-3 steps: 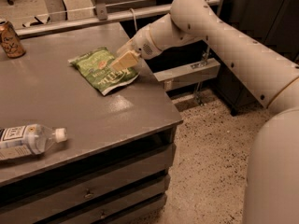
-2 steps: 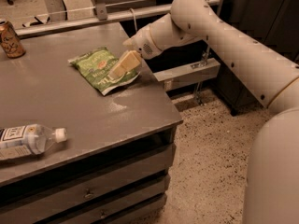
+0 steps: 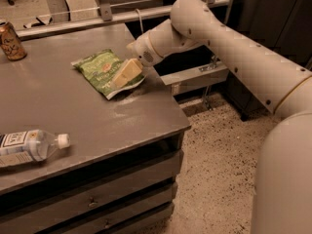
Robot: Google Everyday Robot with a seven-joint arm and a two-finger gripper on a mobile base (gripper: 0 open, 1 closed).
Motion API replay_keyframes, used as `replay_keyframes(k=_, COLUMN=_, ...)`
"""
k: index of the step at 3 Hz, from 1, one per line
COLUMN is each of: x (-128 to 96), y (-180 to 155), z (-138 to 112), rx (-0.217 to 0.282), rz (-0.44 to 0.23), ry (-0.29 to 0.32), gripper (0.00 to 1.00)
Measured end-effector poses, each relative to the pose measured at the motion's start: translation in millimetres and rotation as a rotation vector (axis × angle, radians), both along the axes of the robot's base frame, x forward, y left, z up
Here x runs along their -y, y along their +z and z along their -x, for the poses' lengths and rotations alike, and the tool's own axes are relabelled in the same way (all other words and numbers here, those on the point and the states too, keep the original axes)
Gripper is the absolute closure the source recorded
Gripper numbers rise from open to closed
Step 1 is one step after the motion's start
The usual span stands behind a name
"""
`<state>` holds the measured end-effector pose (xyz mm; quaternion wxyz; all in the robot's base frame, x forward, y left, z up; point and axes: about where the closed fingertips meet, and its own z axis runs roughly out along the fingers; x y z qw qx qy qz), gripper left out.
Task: Move green jalapeno chip bag near blue plastic bottle
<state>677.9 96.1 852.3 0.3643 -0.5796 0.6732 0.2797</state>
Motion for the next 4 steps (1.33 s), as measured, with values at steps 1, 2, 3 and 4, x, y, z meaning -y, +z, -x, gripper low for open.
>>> replay_keyframes(k=1, x=-8.3, y=-6.7, z=7.7, rx=-0.012, rz=0.01, ry=0.017, gripper=0.0)
replay_keyframes(k=2, x=-12.7, y=-13.0, z=13.7, rx=-0.016, rz=0.014, ry=0.027, gripper=0.18)
replay_keyframes(k=3, x=-13.5, y=-14.9, z=15.9, rx=-0.019, rz=0.011, ry=0.027, gripper=0.41)
replay_keyframes(k=4, x=-13.4, y=-18.3, z=18.7, rx=-0.025, rz=0.012, ry=0.026, gripper=0.65)
